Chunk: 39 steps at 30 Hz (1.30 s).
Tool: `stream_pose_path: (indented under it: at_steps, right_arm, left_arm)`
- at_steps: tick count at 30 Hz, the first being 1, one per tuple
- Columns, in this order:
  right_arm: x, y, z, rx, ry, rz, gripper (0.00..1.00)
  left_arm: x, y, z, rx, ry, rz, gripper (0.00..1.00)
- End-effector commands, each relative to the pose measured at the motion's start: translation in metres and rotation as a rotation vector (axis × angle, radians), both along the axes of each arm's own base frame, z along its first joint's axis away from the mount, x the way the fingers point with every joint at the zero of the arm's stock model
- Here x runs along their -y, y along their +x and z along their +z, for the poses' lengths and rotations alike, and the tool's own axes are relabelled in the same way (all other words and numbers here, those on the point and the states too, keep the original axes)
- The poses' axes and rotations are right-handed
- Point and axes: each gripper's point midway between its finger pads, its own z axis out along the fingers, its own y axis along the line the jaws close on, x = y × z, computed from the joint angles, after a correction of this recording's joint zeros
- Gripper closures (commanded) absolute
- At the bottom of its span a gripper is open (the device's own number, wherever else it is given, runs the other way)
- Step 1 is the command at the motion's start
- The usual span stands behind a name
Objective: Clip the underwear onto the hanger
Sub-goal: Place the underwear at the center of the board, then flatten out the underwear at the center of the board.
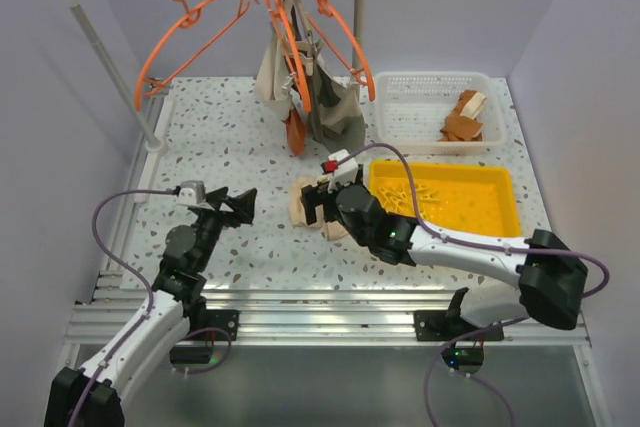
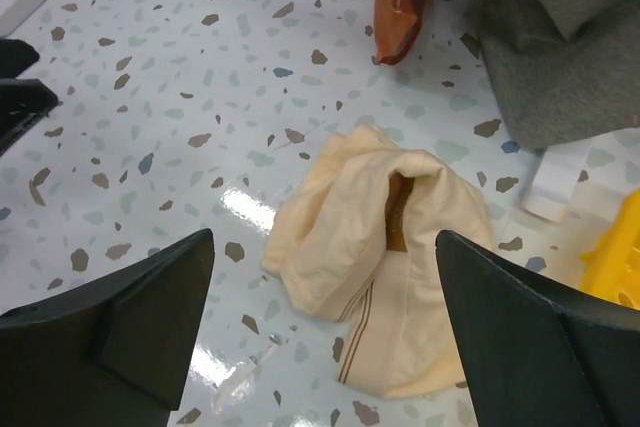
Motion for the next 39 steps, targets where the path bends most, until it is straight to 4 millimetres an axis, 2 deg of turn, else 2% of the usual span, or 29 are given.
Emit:
stream_pose_path:
  at_steps: [1, 2, 3, 5, 6, 9, 12, 13, 16, 17, 21, 26, 28, 34, 39]
  right_arm:
    - [0.028, -0.006, 0.022, 0.064, 0.076, -0.051, 0.06]
    - [0.035, -0.009, 0.026, 0.067, 0.097, -0.058, 0.08]
    - [0.044, -0.014, 0.007, 0.045, 0.069, -0.063, 0.11]
    - [0.049, -0.019, -0.007, 0.018, 0.073, -0.067, 0.2]
    - [0.054, -0.022, -0.023, -0.003, 0.051, -0.072, 0.23]
    - [0.053, -0.025, -0.046, -0.05, 0.023, -0.07, 0.28]
    - [0.05, -0.024, -0.054, -0.06, 0.011, -0.071, 0.32]
    - [0.05, -0.023, -0.056, -0.06, 0.007, -0.077, 0.33]
    - [0.05, -0.019, -0.069, -0.071, -0.032, -0.094, 0.34]
    - [0.049, -0.019, -0.072, -0.075, -0.038, -0.098, 0.35]
    - [0.043, -0.021, -0.093, -0.115, -0.057, -0.085, 0.35]
    - [0.042, -0.023, -0.12, -0.159, -0.086, -0.091, 0.36]
    - [0.041, -0.022, -0.125, -0.161, -0.084, -0.094, 0.36]
    - [0.037, -0.024, -0.133, -0.184, -0.081, -0.08, 0.38]
    - [0.041, -0.032, -0.149, -0.222, -0.087, -0.081, 0.41]
  left_arm:
    - [0.006, 0.003, 0.016, 0.076, 0.041, 0.019, 0.12]
    - [0.009, 0.004, 0.01, 0.06, 0.052, 0.011, 0.13]
    - [0.012, 0.004, 0.011, 0.07, 0.053, 0.003, 0.14]
    - [0.021, 0.005, -0.001, 0.041, 0.073, -0.024, 0.18]
    - [0.027, 0.004, 0.001, 0.052, 0.073, -0.044, 0.19]
    - [0.044, 0.005, -0.009, 0.027, 0.097, -0.094, 0.24]
    - [0.06, 0.006, -0.015, 0.009, 0.12, -0.136, 0.31]
    - [0.065, 0.007, -0.02, -0.006, 0.131, -0.152, 0.37]
    - [0.084, 0.003, -0.019, 0.008, 0.127, -0.222, 0.47]
    - [0.089, 0.003, -0.024, -0.007, 0.137, -0.24, 0.48]
    - [0.115, -0.007, -0.023, 0.016, 0.129, -0.335, 0.48]
    - [0.135, -0.015, -0.03, 0.003, 0.135, -0.401, 0.46]
    - [0.144, -0.015, -0.029, 0.007, 0.129, -0.43, 0.46]
    - [0.161, -0.014, -0.048, -0.041, 0.143, -0.484, 0.48]
    - [0.174, -0.012, -0.062, -0.075, 0.168, -0.521, 0.45]
